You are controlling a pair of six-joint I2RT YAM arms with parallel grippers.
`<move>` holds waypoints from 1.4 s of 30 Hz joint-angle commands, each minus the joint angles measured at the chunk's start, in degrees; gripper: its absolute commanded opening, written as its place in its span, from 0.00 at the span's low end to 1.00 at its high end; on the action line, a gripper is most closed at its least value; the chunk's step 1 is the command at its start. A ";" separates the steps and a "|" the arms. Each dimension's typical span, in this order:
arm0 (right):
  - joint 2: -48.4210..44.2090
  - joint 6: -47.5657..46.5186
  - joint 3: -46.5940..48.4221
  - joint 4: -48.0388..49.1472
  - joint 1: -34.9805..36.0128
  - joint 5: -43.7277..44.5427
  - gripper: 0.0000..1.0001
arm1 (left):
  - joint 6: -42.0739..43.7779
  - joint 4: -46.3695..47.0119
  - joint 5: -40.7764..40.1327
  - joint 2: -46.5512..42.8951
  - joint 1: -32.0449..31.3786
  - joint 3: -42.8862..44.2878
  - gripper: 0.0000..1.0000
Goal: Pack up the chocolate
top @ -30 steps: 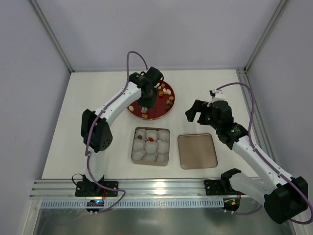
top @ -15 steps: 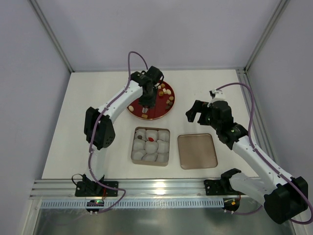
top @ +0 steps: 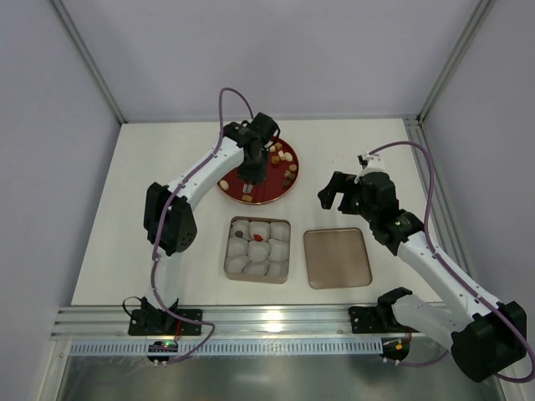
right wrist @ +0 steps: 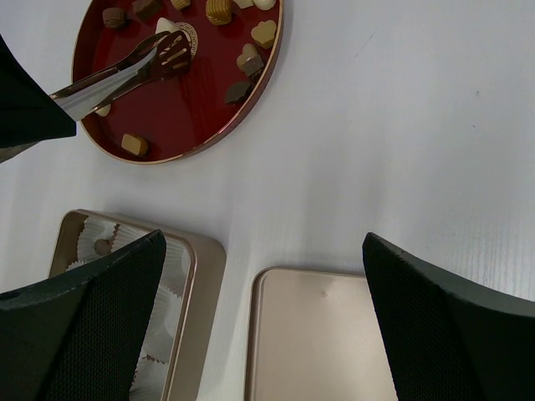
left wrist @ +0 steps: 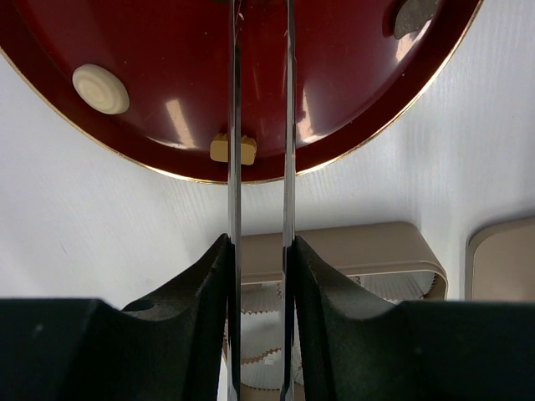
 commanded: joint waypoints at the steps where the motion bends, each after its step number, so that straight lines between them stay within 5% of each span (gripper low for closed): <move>1: -1.29 -1.09 2.78 0.64 -0.11 0.95 1.00 | 1.01 0.50 0.49 -0.13 0.16 2.82 0.33; 42: 1.08 0.32 1.03 3.72 -0.11 0.16 1.00 | 1.36 -2.05 3.21 -10.58 -0.20 -2.98 0.27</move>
